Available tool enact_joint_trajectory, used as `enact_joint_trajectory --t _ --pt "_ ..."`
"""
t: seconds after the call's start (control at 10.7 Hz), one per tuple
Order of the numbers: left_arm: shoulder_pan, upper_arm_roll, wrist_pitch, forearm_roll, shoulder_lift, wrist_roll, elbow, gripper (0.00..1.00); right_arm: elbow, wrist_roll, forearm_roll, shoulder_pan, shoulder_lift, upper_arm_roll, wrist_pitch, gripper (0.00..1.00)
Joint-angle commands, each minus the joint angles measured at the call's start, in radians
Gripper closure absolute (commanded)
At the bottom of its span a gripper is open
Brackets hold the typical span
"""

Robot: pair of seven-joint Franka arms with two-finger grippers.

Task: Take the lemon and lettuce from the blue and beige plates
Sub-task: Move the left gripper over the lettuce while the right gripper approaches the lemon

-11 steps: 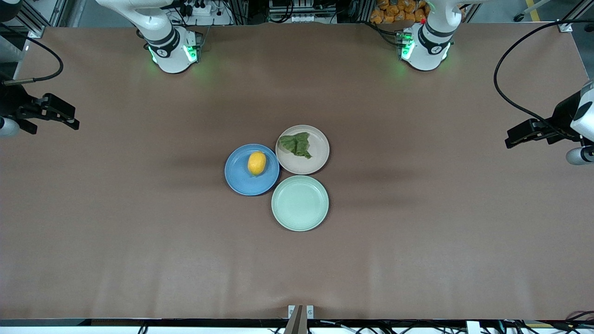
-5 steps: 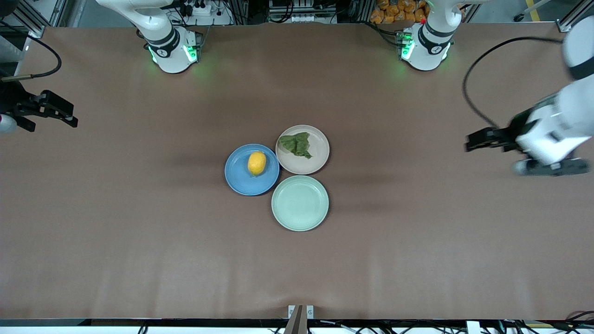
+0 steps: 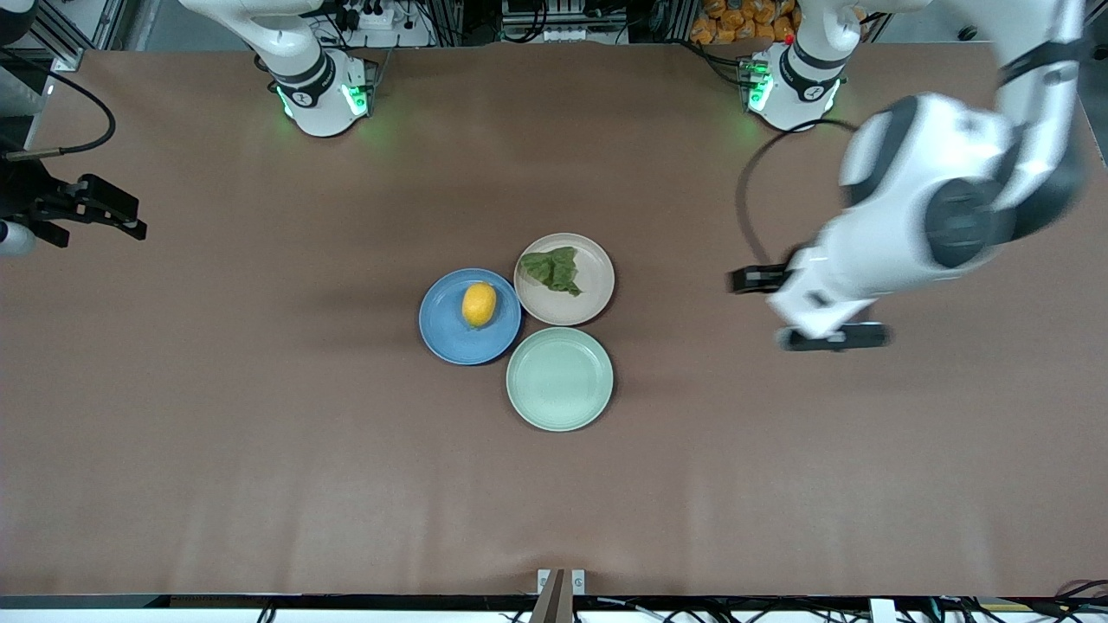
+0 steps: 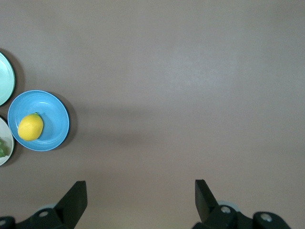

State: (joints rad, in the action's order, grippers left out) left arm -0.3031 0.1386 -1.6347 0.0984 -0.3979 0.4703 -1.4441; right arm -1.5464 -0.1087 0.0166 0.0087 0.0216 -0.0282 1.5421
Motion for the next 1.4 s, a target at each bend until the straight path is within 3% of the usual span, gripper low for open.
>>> enact_joint_trajectory --t 0.0,0.09,0.37,0.65,0.93,1.03,1.31 --pt "-0.077 -0.007 -0.065 0.047 -0.099 0.030 0.010 0.00 -0.020 -0.020 0.011 -0.013 0.035 0.034 0.025 0.00" --pt "-0.106 -0.008 -0.118 0.108 -0.140 0.062 0.002 0.00 -0.055 -0.017 0.008 -0.012 0.044 0.069 0.086 0.00" --pt "-0.249 -0.008 -0.293 0.119 -0.260 0.155 -0.022 0.00 -0.133 0.039 0.011 0.008 0.124 0.126 0.170 0.00" --pt "-0.324 -0.007 -0.434 0.124 -0.350 0.239 -0.033 0.00 -0.179 0.262 0.008 0.126 0.207 0.131 0.217 0.00" --pt "-0.332 -0.005 -0.465 0.153 -0.389 0.274 -0.036 0.00 -0.263 0.429 0.009 0.203 0.276 0.145 0.384 0.00" --pt "-0.330 -0.008 -0.465 0.217 -0.392 0.274 -0.036 0.00 -0.290 0.502 0.009 0.206 0.293 0.195 0.450 0.00" --pt "-0.333 -0.013 -0.502 0.300 -0.413 0.303 -0.036 0.00 -0.288 0.692 0.009 0.276 0.343 0.220 0.525 0.00"
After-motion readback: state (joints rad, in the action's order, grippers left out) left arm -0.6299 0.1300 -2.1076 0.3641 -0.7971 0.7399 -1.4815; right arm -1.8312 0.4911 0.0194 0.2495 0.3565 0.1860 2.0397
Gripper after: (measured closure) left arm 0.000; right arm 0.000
